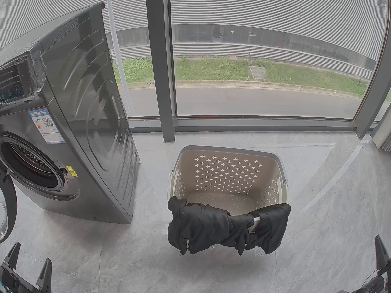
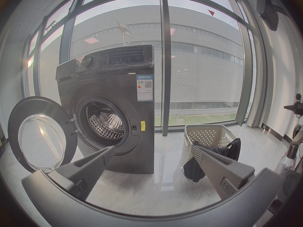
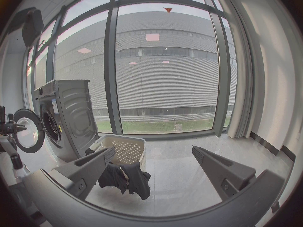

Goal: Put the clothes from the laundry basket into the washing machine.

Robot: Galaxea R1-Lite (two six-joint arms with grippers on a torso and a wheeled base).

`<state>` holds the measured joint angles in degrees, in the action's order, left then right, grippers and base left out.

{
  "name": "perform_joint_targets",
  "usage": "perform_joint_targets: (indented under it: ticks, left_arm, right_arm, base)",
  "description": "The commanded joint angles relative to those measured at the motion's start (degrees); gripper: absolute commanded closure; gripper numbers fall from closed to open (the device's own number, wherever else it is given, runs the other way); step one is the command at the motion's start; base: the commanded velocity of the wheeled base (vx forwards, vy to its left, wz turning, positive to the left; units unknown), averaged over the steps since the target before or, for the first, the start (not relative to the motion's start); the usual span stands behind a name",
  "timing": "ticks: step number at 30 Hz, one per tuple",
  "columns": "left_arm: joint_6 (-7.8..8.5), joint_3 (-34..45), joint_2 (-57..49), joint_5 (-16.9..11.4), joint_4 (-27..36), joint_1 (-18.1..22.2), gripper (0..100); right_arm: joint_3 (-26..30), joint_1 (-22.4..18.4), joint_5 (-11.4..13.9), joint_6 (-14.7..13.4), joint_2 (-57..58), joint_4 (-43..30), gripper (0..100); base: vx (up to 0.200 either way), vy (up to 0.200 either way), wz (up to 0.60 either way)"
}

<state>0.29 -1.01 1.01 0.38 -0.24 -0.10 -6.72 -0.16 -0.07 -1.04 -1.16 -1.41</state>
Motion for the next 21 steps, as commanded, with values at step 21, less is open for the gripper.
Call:
perform_joint_targets:
  ticks: [21]
  left_arm:
    - [0.06, 0.92, -0.84, -0.11, -0.02, 0.01, 0]
  right_arm:
    - [-3.13, 11.06, 12.03, -4.68, -61.60, 11.70, 0]
  base:
    - [0.000, 0.000, 0.00]
